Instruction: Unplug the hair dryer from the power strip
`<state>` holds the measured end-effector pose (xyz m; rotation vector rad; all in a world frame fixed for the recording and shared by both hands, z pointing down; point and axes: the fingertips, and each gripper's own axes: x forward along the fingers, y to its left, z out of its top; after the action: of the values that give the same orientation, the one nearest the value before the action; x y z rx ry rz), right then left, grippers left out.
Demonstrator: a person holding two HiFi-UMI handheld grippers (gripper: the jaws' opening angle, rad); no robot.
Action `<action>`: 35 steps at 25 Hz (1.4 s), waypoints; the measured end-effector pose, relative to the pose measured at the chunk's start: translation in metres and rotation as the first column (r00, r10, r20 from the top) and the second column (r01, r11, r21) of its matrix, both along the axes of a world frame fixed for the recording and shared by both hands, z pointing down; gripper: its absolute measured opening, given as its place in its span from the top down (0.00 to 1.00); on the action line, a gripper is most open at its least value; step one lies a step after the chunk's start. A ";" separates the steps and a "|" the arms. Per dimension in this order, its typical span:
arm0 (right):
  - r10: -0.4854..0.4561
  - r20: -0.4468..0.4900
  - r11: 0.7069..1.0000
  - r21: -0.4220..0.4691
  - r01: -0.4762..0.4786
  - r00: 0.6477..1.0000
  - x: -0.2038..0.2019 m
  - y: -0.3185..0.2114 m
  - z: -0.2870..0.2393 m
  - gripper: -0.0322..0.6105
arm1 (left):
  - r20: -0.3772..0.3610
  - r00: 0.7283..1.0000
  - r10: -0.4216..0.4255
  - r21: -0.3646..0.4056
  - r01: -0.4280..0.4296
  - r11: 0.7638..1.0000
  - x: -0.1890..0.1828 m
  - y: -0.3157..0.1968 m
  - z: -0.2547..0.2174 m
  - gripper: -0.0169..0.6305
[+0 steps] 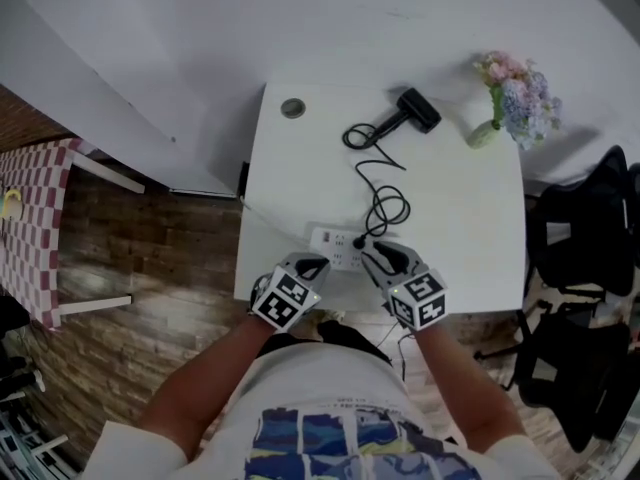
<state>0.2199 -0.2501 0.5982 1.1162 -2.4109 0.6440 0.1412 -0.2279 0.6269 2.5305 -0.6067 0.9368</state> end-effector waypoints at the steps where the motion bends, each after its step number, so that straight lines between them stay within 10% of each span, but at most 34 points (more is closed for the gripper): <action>1: -0.009 0.004 1.000 -0.004 0.009 1.000 0.000 -0.003 0.002 0.77 | 0.005 1.000 -0.002 -0.001 0.002 1.000 0.001 -0.001 0.001 0.97; 35: -0.129 -0.024 0.992 -0.013 0.129 0.991 -0.018 -0.027 0.016 0.87 | 0.063 0.997 0.036 -0.039 -0.033 0.999 0.009 -0.006 0.019 0.97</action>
<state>0.2020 -0.2775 0.6141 0.9485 -2.4315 0.5978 0.1501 -0.2339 0.6458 2.4927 -0.5603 1.0354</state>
